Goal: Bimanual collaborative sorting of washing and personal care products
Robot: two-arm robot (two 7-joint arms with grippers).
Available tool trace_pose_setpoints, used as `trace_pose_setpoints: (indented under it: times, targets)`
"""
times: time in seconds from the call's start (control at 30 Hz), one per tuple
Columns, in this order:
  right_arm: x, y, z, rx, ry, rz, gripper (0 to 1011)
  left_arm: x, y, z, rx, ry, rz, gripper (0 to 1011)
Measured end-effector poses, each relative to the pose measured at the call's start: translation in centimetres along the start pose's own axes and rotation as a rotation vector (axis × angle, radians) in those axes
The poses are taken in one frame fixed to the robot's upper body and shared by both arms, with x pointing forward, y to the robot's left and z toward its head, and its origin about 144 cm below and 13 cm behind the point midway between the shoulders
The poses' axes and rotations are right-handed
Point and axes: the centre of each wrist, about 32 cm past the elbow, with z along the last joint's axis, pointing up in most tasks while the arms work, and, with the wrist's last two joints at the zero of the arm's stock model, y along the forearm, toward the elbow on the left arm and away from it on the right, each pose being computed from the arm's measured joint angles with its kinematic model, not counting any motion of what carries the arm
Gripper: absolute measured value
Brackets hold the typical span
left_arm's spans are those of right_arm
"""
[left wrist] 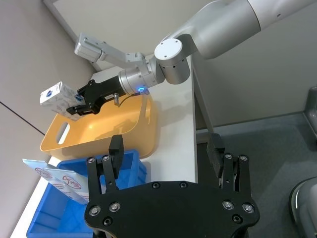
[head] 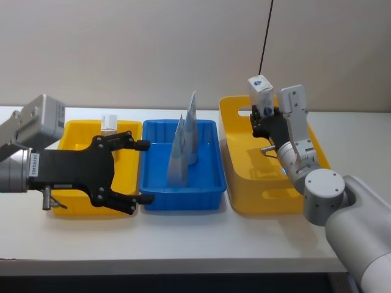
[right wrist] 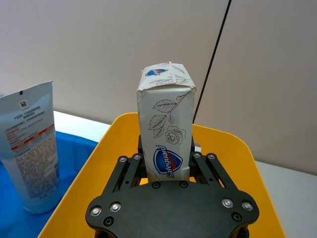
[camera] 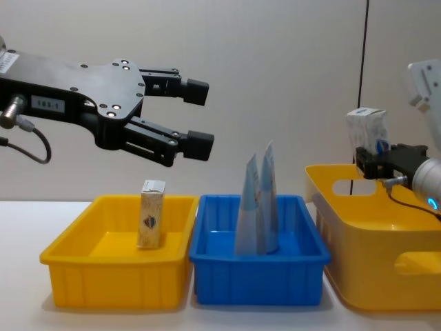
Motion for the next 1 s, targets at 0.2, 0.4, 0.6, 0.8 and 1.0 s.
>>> trace_pose_setpoints:
  times: [0.2,0.4,0.6,0.8,1.0]
  targets:
    - [-0.2,0.2,0.1,0.000,0.015,-0.009,382,0.0,0.0,0.0,0.000,0.000,0.000,1001]
    - [-0.4,0.3,0.2,0.009,0.028,-0.008,593,0.0,0.0,0.0,0.000,0.000,0.000,1001]
    - [-0.6,0.3,0.5,0.024,0.040,-0.001,749,0.0,0.0,0.0,0.000,0.000,0.000,1002]
    - [-0.7,0.2,1.0,0.046,0.052,0.008,924,0.0,0.0,0.0,0.000,0.000,0.000,1001]
    - [-0.8,-0.1,1.7,0.071,0.065,0.035,1003,0.0,0.0,0.0,0.000,0.000,0.000,1001]
